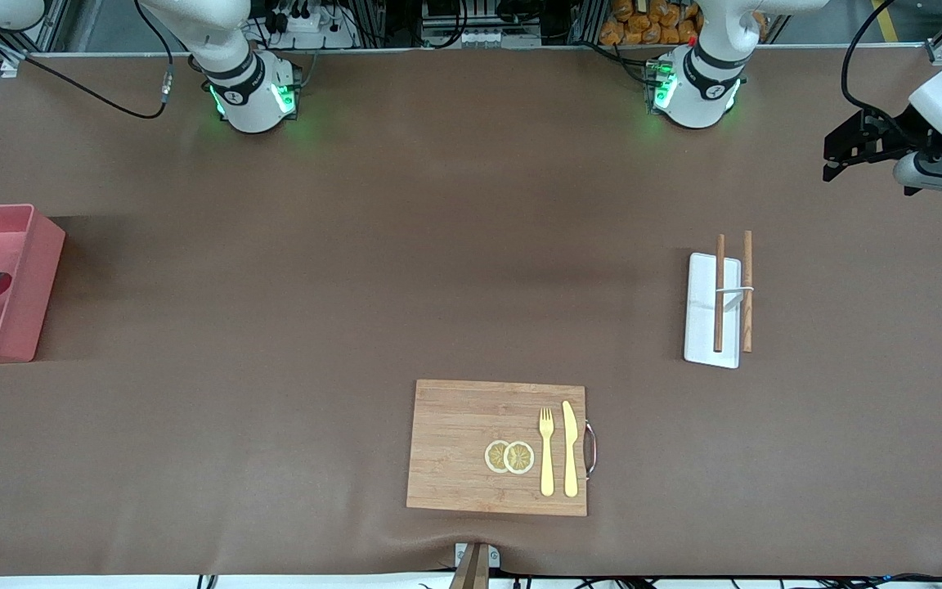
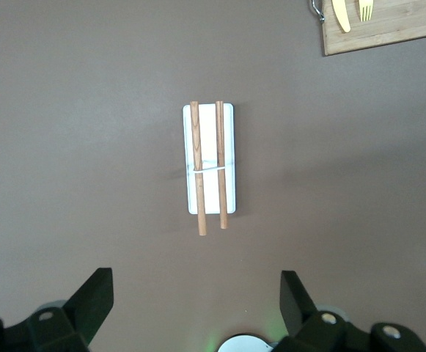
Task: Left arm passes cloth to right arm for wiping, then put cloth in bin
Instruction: 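Lower the cloth into the pink bin and open the right gripper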
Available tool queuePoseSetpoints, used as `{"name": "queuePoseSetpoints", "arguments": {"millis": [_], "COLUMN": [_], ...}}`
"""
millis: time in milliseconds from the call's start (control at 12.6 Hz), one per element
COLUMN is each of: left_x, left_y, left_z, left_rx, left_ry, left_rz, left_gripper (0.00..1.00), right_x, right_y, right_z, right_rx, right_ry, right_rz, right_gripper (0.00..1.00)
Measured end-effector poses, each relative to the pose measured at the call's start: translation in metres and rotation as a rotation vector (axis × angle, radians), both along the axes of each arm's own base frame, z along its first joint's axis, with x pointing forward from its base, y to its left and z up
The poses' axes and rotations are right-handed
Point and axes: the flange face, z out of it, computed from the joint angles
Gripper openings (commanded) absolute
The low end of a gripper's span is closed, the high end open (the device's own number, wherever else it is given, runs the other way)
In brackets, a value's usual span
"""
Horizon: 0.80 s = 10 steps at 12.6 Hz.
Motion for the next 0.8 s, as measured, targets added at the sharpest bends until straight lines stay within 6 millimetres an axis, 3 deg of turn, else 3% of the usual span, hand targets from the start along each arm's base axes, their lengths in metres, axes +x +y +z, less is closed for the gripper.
{"name": "queuePoseSetpoints", "arguments": {"millis": [478, 796], "left_x": [0.0, 0.0], "left_y": [0.0, 0.0], "left_z": [0.0, 0.0], "left_rx": [0.0, 0.0], "left_ry": [0.0, 0.0], "left_rz": [0.0, 0.0], "left_gripper": [1.0, 1.0], "right_x": [0.012, 0.037], "right_y": [0.008, 0.042], "right_z": [0.016, 0.053], "right_rx": [0.004, 0.024], "right_ry": [-0.007, 0.094], "right_rz": [0.026, -0.078], "right_gripper": [1.0, 1.0]}}
